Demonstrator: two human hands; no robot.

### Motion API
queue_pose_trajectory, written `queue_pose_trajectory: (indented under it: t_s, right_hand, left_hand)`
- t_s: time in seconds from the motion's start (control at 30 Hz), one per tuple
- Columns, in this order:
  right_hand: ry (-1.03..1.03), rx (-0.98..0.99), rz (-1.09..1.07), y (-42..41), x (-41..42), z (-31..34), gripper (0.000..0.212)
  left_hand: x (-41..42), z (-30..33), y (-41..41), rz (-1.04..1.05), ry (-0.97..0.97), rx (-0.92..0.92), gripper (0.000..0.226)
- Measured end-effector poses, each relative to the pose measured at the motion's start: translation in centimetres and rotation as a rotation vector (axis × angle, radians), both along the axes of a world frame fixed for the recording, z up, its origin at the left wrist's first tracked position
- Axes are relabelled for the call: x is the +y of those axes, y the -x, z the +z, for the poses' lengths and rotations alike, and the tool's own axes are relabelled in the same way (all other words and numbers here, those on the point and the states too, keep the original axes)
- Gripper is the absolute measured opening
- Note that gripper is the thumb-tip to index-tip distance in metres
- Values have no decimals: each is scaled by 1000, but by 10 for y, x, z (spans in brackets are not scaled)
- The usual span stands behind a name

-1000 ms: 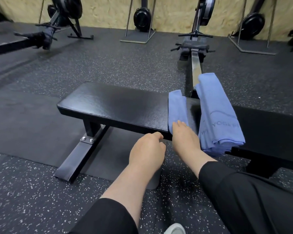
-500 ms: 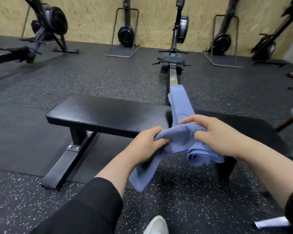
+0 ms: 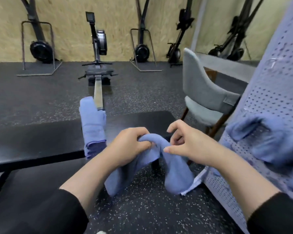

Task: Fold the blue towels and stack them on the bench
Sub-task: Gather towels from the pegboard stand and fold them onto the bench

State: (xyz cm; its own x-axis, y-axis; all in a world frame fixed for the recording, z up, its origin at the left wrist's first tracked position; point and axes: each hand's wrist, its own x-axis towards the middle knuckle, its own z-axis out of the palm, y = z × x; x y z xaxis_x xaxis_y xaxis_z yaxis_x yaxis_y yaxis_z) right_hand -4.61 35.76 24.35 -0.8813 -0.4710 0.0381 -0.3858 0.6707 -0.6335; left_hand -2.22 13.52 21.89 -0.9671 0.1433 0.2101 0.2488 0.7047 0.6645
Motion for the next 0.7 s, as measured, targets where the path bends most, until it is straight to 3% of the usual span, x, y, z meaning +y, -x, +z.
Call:
queue_pose_trajectory:
  t_s: [0.17,0.33,0.53,0.7]
  right_hand:
    - [109,33,-73,9,42,-14,39]
    - [274,99,-391,27,73,-17,6]
    - [380,151,-591,40,105,-10,7]
    - [497,109,-577,62,119,-18,18]
  left_hand:
    - [59,28,39,-7,105,32,15]
    - [106,51,68,-80,215,68,14]
    - [134,60,92,-131,489,-8,12]
    - [162,62,118,-67,323,147,21]
